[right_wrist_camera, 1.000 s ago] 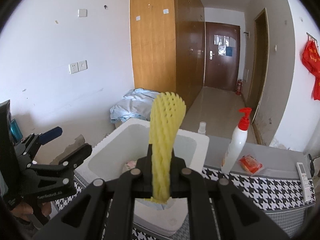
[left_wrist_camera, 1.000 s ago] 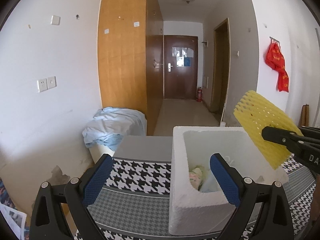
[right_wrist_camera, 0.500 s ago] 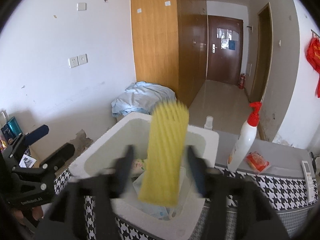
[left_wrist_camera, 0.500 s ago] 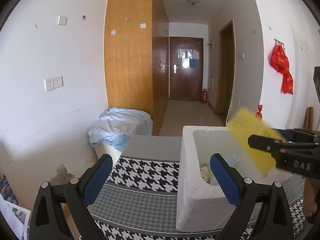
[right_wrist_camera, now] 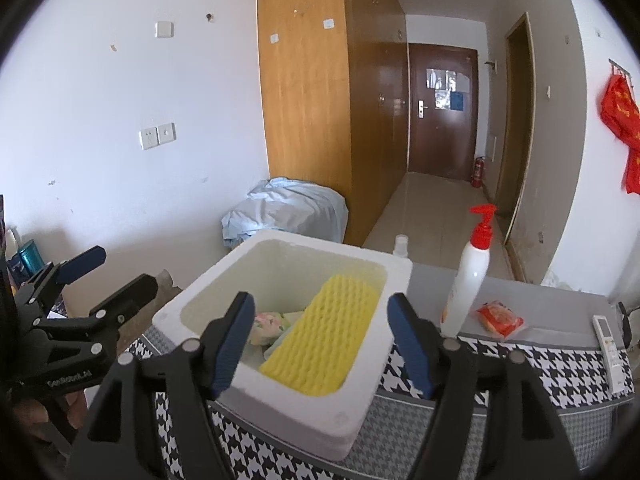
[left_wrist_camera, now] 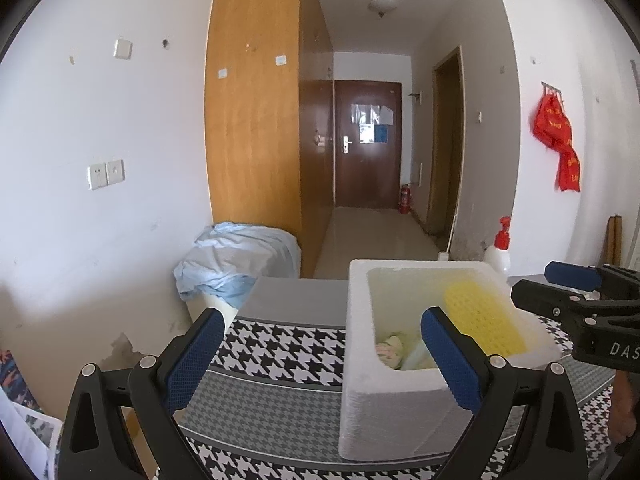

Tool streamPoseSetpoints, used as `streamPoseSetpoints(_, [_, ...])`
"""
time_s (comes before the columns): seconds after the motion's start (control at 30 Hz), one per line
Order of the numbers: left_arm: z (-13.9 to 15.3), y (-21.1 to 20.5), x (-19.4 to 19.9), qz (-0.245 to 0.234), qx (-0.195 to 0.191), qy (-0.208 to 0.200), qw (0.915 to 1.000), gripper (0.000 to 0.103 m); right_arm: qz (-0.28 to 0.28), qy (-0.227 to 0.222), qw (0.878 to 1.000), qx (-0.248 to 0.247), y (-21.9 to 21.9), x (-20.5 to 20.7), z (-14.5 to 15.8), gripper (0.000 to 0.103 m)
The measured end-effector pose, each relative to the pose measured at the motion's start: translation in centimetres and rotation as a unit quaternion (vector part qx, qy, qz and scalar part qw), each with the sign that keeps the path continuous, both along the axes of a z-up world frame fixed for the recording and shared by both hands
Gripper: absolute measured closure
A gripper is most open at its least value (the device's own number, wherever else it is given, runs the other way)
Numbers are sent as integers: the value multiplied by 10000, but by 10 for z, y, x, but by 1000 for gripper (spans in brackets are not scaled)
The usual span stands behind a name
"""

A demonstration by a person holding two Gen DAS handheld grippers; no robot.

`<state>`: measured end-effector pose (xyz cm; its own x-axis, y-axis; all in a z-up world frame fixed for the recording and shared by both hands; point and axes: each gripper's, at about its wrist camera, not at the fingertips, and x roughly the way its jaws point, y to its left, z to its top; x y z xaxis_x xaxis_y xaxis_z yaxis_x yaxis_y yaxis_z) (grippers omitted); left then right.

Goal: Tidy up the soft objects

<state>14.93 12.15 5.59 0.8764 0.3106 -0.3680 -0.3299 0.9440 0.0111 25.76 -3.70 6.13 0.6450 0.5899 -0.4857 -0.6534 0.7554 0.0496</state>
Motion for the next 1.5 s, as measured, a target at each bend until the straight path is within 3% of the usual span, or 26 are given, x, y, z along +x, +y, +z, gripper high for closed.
streamPoseSetpoints(0.13, [5, -12, -6, -147, 17, -65, 9999, 2, -25, -61, 10000, 62, -13, -12, 2, 30])
streamPoseSetpoints(0.27, [10, -24, -12, -250, 62, -136, 9996, 1, -114, -137, 9997, 166, -25, -21, 3, 15])
streamPoseSetpoints(0.47, [13, -36, -23, -288, 95, -230, 9993, 1, -252, -343, 9985, 335, -42, -39, 7, 5])
streamPoseSetpoints(0.97, [11, -69, -65, -396, 189, -466, 9980, 1, -519, -792, 9947, 391, -75, -87, -2, 4])
streamPoseSetpoints(1.2, [5, -83, -74, -358, 343, -552, 9972, 1, -657, -821, 9935, 428, -89, -99, -10, 4])
streamPoseSetpoints(1.5, [-7, -89, -83, -520, 201, -599, 9966, 1, -806, -747, 9925, 543, -102, -109, -25, 3])
